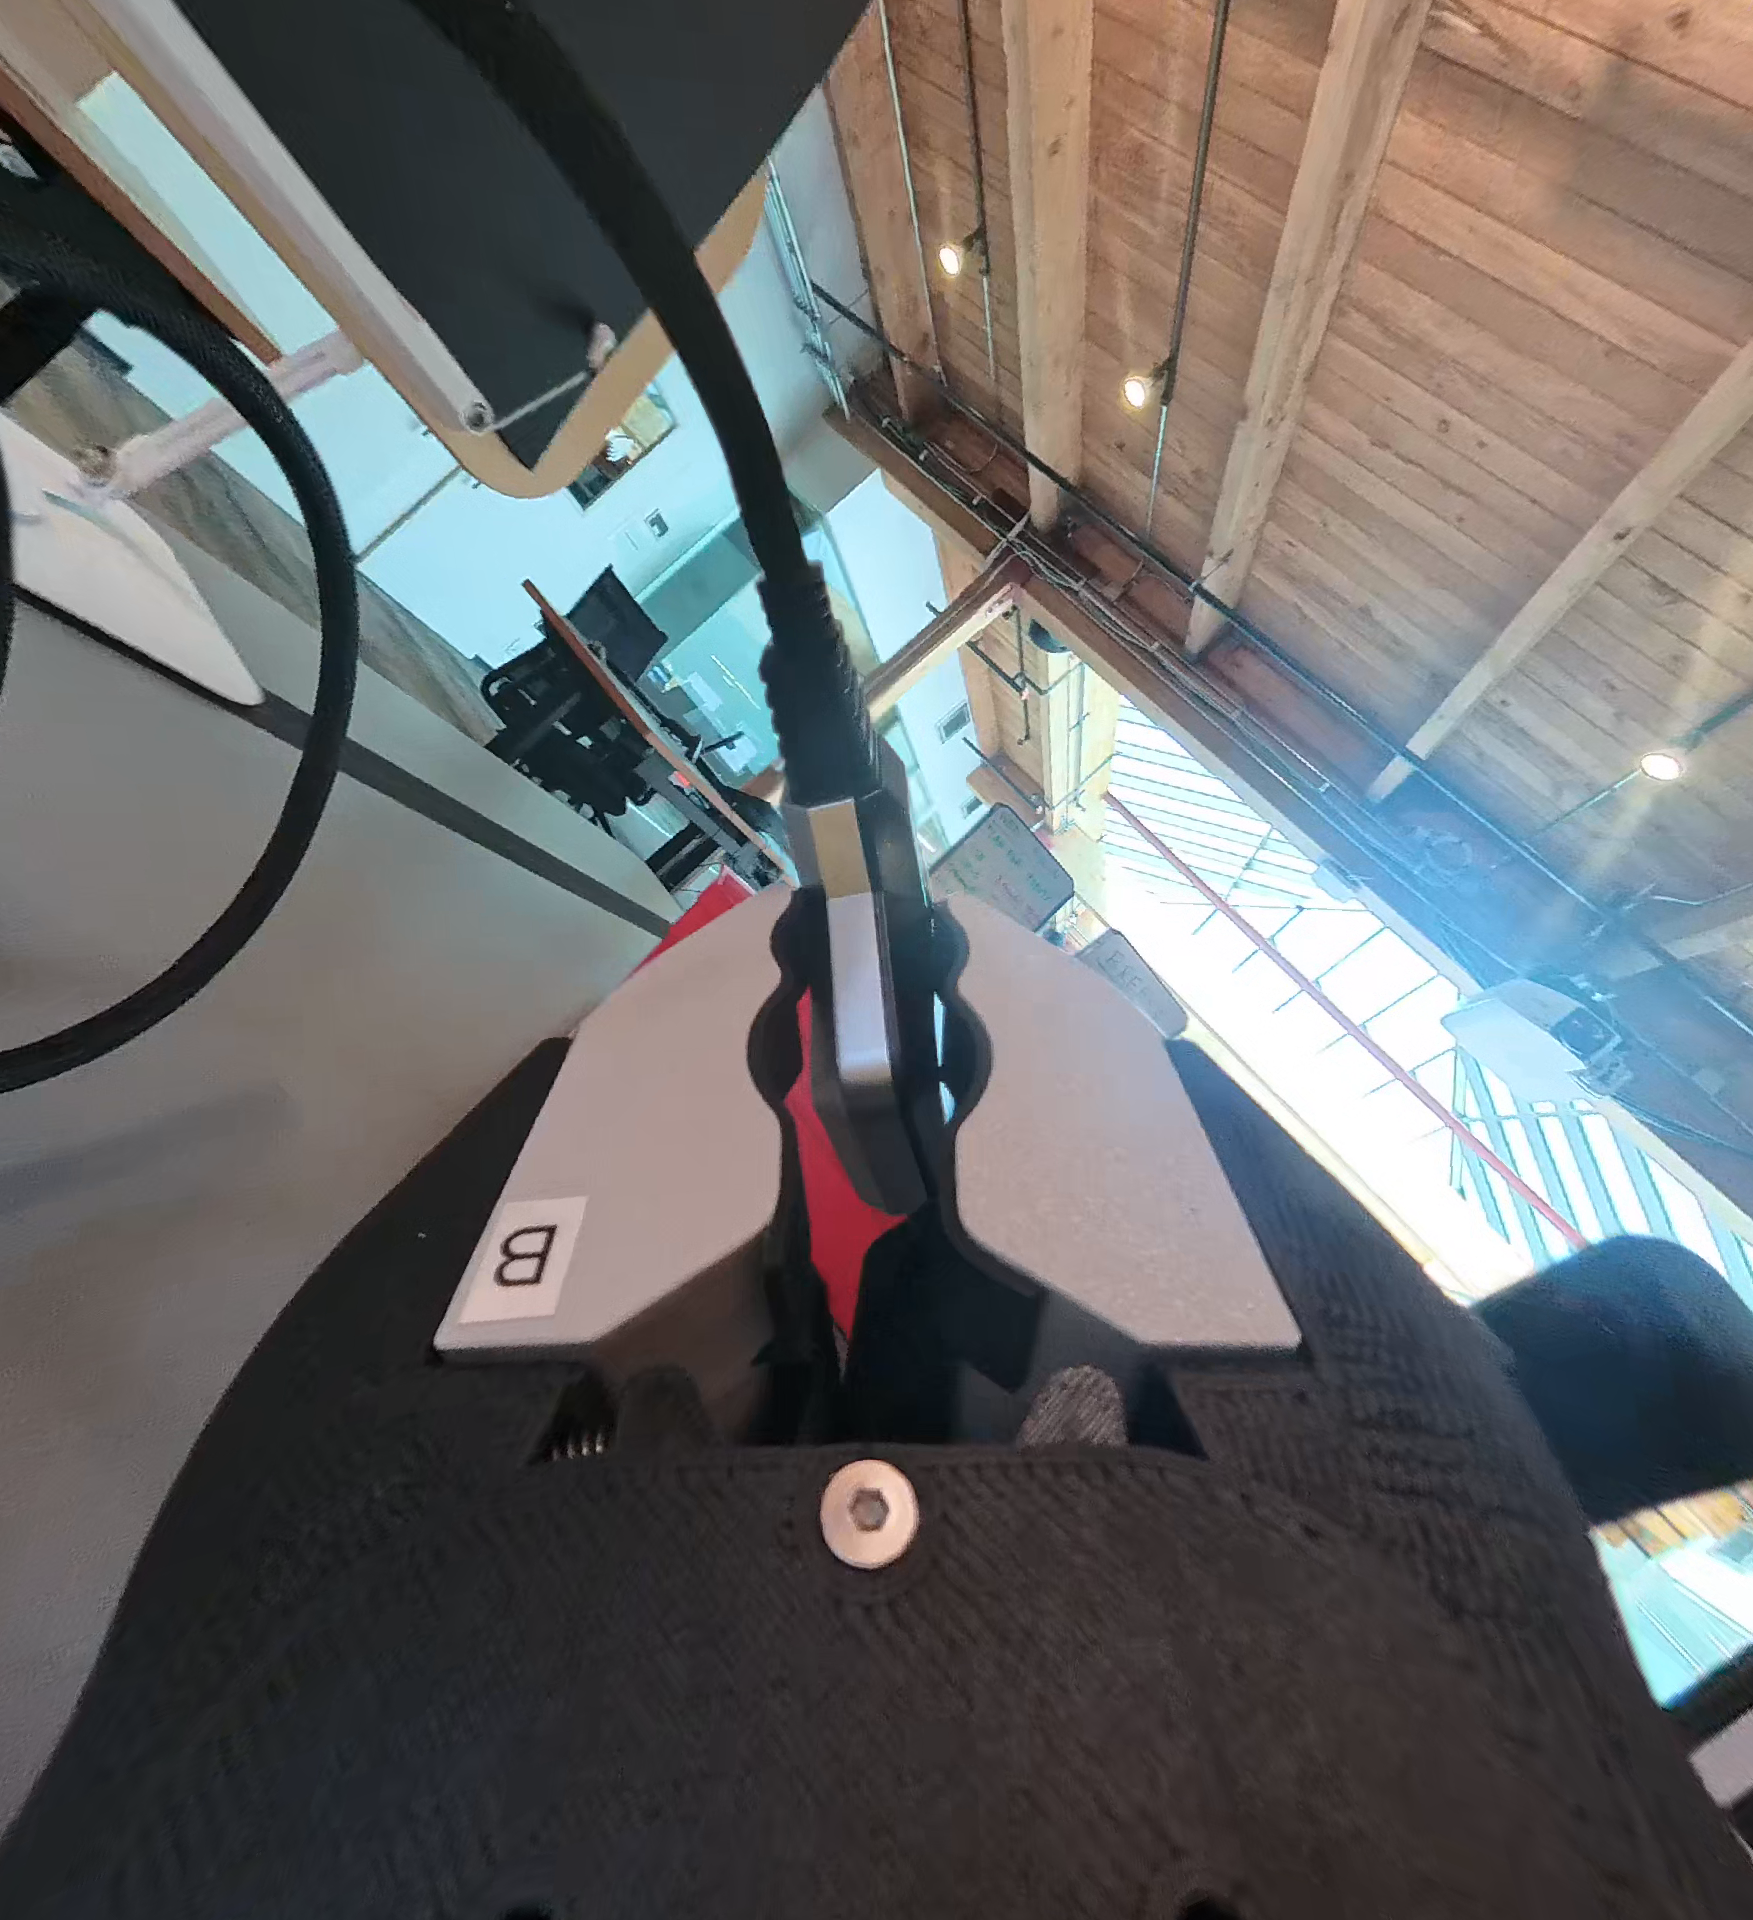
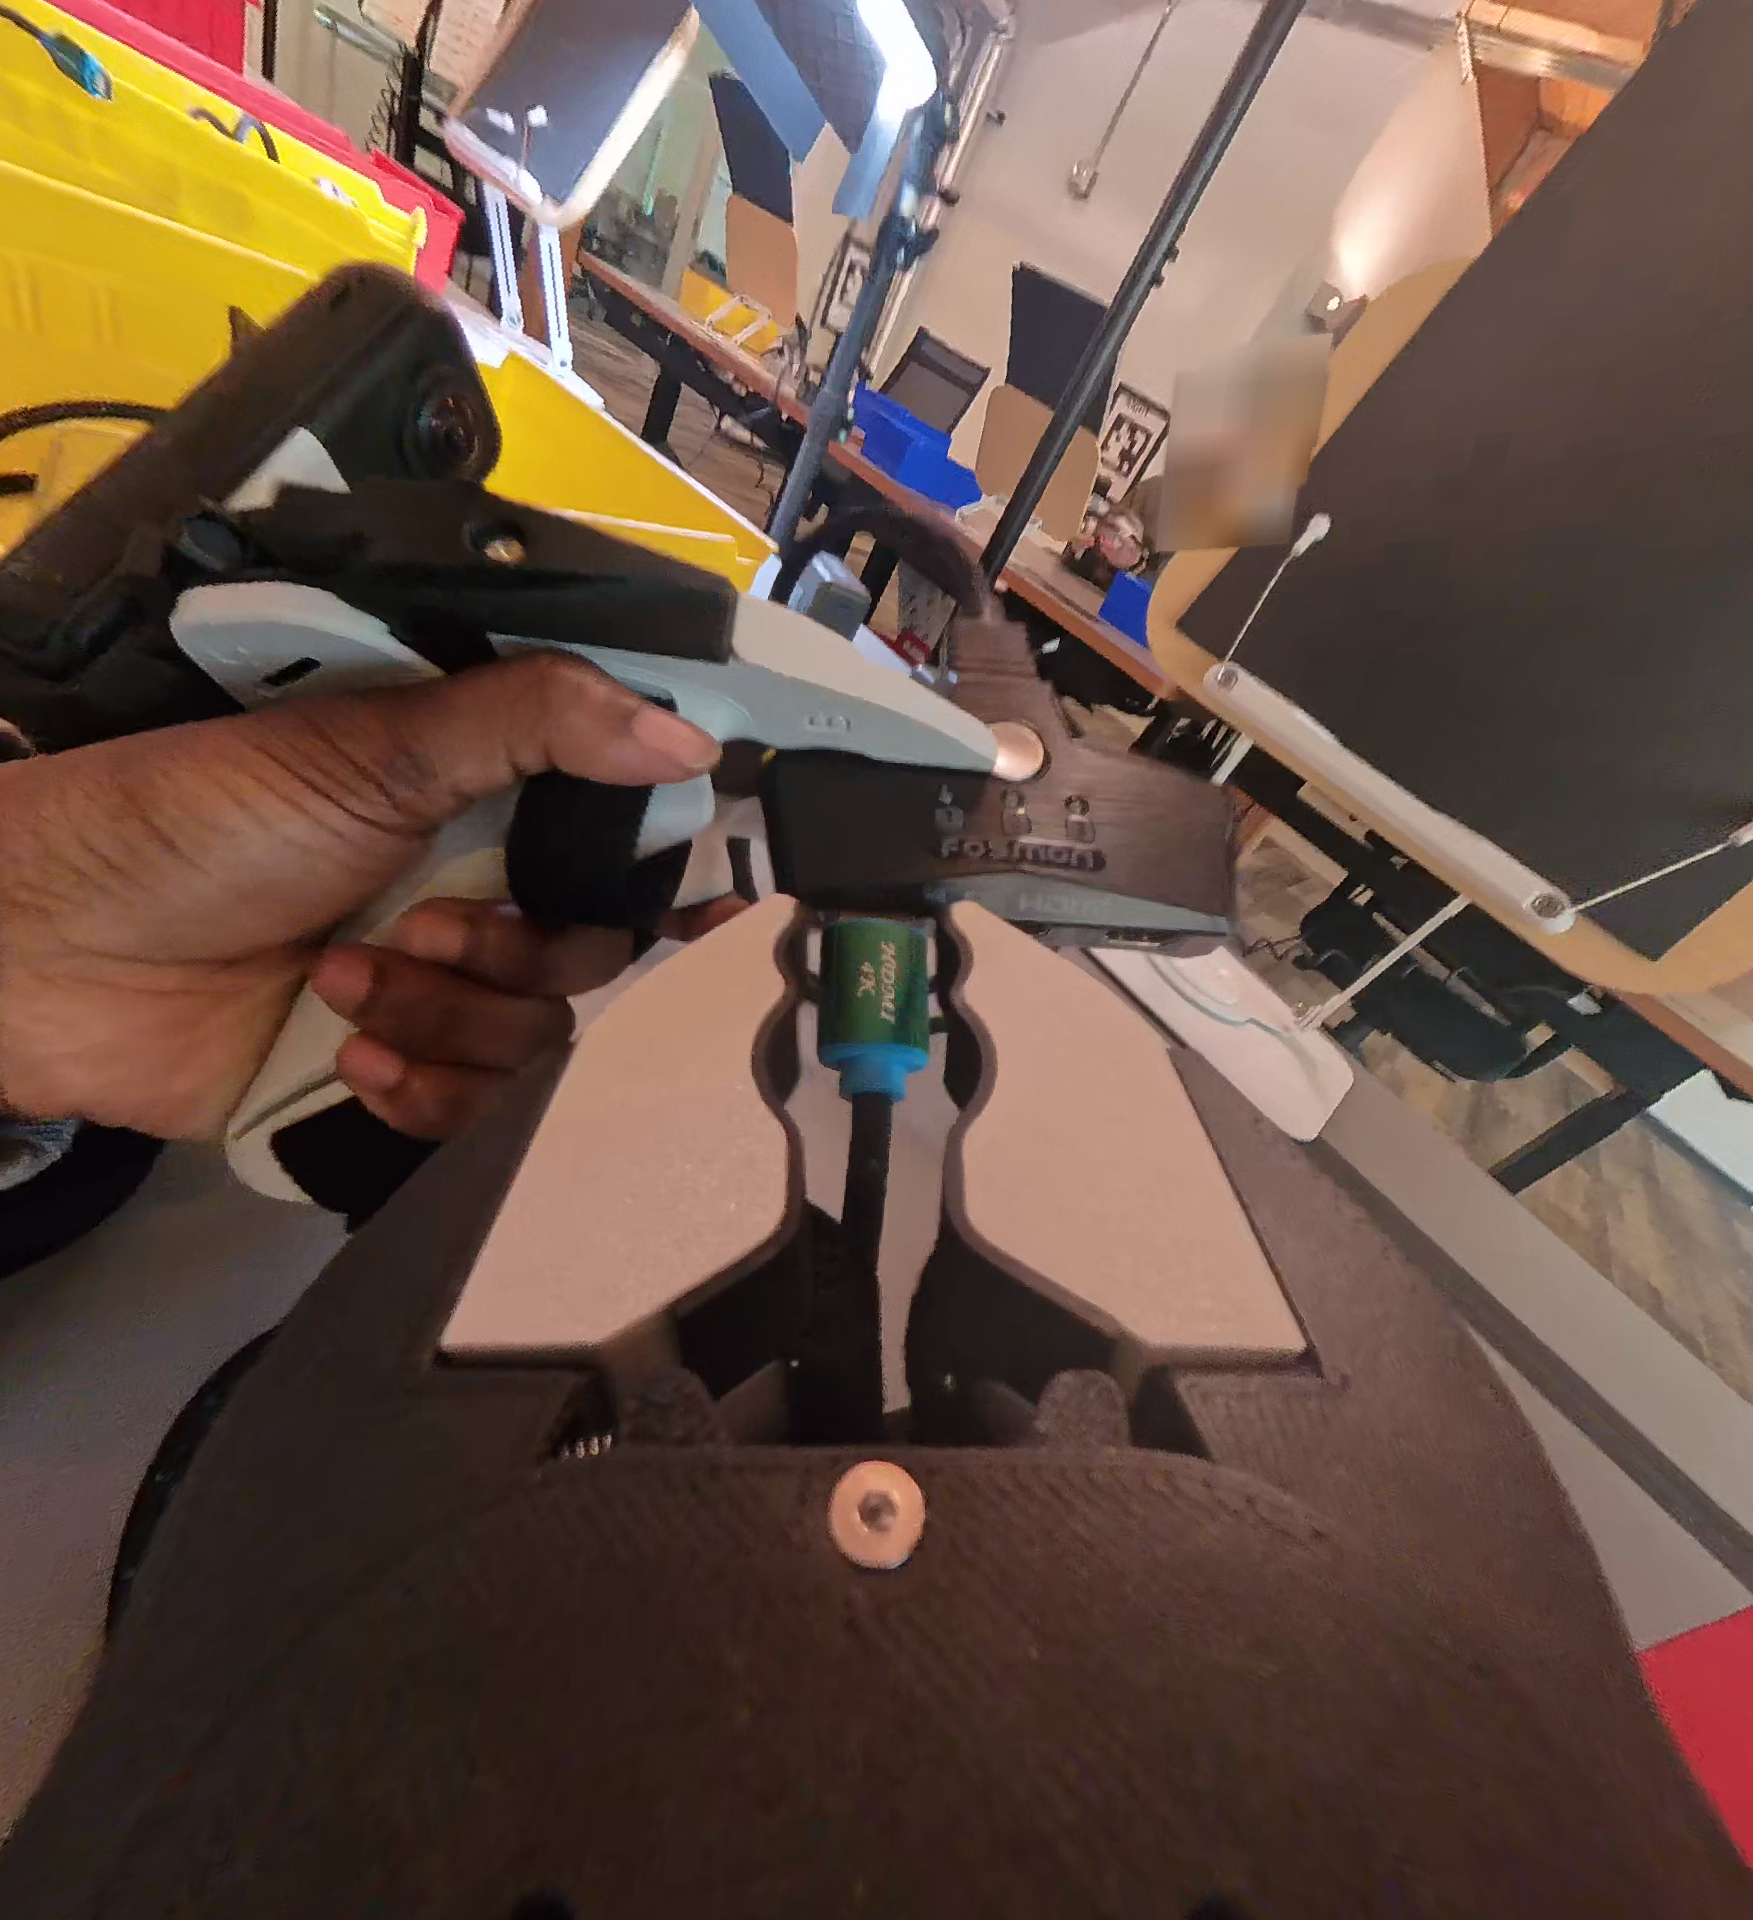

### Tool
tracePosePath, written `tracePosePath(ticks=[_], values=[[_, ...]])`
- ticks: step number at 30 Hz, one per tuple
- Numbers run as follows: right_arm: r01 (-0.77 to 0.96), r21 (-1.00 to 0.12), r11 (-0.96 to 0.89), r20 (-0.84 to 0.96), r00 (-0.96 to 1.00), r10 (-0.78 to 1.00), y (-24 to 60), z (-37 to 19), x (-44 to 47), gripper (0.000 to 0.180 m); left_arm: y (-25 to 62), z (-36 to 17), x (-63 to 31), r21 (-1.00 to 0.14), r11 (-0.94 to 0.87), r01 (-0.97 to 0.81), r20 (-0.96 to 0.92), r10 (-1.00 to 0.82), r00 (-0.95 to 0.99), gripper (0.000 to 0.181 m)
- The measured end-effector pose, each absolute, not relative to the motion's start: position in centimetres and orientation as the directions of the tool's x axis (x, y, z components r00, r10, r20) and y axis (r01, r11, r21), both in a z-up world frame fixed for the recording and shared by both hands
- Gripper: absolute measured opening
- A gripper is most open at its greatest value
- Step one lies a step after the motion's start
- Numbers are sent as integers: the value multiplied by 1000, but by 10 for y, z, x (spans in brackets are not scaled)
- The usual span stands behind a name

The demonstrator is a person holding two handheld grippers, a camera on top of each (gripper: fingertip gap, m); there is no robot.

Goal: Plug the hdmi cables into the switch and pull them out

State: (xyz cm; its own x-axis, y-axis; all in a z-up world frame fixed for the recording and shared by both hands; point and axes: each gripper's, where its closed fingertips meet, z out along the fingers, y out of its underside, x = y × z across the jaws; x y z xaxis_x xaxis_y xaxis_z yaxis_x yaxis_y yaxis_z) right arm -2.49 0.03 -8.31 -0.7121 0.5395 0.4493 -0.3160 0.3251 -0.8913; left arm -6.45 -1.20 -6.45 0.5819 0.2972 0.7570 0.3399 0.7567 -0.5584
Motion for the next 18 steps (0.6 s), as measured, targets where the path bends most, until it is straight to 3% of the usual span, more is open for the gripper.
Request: tracePosePath(ticks=[5,7,18], values=[[-293,-871,394,475,-706,525,3,-90,-21,34,-20,-64,-66,-531,779,332,770,281,573,21],[-259,-868,423,470,-704,532,5,-97,-26,20,-17,-66,-66,-538,771,341,772,287,568,21],[-190,-899,395,397,-735,550,9,-106,-33,20,-10,-78,-71,-567,740,363,781,343,521,21]])
